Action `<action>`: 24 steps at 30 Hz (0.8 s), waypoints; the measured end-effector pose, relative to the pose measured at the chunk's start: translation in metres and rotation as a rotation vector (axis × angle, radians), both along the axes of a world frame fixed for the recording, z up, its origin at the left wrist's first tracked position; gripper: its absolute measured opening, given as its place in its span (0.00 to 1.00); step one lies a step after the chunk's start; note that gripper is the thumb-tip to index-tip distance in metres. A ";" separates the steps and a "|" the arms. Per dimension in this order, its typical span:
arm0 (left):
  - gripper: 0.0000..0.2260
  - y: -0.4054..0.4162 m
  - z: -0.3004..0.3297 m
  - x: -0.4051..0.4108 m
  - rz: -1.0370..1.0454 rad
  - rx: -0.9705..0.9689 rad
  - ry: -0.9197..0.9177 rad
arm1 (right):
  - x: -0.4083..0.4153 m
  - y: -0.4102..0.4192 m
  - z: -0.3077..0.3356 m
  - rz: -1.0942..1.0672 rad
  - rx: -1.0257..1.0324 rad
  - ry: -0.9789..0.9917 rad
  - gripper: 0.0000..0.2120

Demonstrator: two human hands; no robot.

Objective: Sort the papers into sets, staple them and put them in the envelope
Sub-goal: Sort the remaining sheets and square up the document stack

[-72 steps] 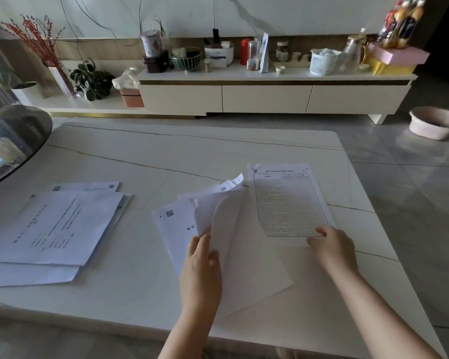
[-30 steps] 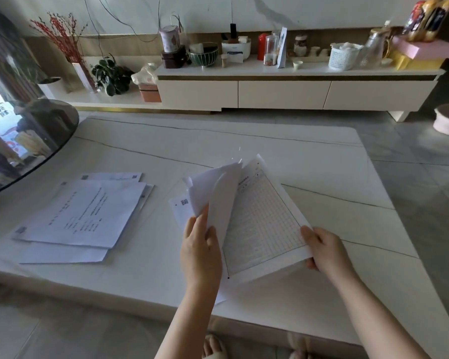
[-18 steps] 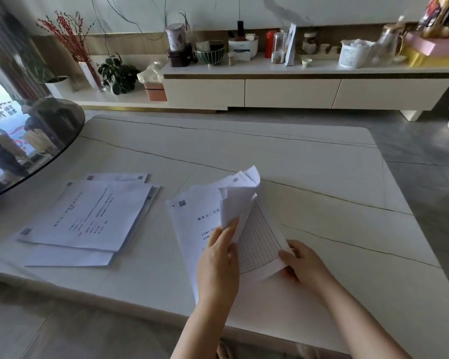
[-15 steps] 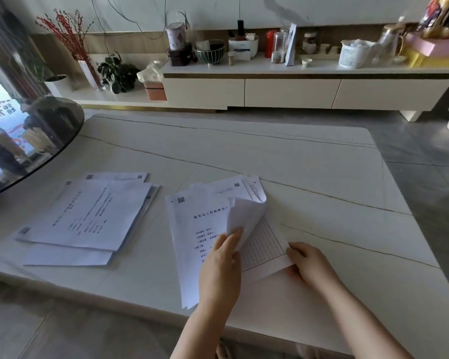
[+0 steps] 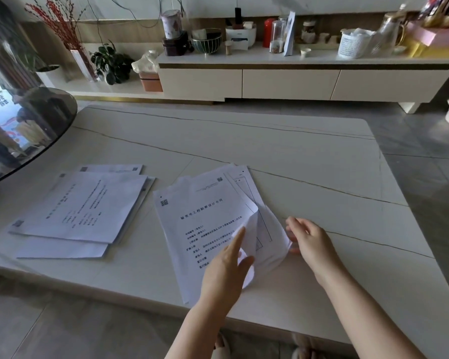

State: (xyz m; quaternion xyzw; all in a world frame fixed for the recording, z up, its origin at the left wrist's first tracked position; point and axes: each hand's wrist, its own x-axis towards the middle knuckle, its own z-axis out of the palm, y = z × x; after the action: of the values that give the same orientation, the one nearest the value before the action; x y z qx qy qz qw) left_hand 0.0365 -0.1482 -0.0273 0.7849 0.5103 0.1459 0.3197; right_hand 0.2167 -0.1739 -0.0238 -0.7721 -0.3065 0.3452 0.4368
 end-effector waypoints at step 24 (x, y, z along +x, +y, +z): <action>0.06 0.018 0.013 -0.025 0.583 -0.076 -0.379 | -0.030 0.004 -0.016 0.225 -0.281 -0.298 0.17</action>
State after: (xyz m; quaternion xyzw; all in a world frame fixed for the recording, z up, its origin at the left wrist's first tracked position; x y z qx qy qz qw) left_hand 0.0112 -0.1306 -0.0147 0.5530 0.6495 0.3551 0.3824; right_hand 0.1867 -0.1702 -0.0401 -0.8285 -0.4008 0.3134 0.2339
